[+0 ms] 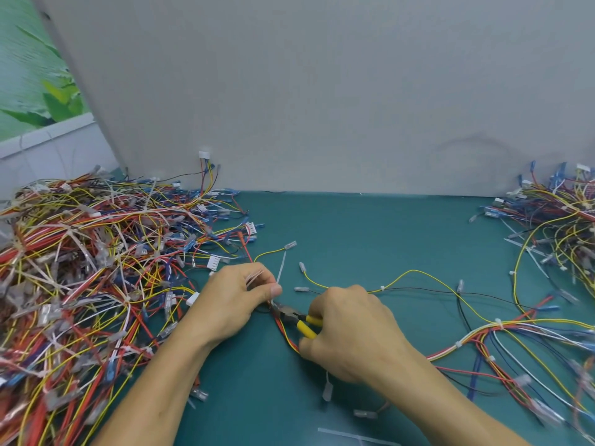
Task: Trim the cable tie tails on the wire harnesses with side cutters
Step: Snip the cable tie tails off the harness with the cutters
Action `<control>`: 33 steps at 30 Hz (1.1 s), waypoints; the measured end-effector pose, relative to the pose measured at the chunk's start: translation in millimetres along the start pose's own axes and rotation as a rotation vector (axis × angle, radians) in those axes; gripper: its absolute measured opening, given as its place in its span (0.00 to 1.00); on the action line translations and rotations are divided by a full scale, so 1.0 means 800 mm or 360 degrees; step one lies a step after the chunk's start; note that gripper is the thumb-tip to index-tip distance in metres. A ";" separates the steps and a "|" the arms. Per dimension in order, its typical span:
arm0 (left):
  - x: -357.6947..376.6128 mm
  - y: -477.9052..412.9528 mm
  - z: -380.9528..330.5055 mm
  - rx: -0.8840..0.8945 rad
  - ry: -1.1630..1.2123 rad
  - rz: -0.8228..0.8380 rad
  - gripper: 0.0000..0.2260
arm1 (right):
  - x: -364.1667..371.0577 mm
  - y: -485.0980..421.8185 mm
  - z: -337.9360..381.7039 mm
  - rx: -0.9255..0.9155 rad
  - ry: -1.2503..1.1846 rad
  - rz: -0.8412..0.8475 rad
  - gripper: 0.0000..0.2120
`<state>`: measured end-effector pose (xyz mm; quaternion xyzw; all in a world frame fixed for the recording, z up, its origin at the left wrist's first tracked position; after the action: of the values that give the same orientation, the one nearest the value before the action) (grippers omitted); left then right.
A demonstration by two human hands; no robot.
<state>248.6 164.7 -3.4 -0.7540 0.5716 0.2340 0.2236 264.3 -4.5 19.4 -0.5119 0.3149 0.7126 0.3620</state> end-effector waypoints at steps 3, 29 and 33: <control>0.000 0.000 0.000 -0.0006 -0.0011 0.0000 0.07 | -0.001 0.001 0.002 -0.0017 0.0017 -0.0009 0.11; -0.002 0.005 -0.003 -0.0064 -0.0026 -0.0031 0.06 | 0.002 0.003 0.020 -0.0241 0.0205 -0.0054 0.15; -0.002 0.005 -0.001 -0.0068 -0.0027 -0.0023 0.06 | 0.004 0.004 0.017 -0.0262 0.0185 -0.0071 0.17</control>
<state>244.3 164.3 -1.7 -0.7608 0.5590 0.2507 0.2140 254.1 5.4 20.7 -0.5872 0.2643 0.6969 0.3158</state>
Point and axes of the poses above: each hand's wrist, its own y-axis away from the middle knuckle, its own x-axis out of the palm, z = x × y, the point moved 6 cm from there along -y, towards the middle knuckle
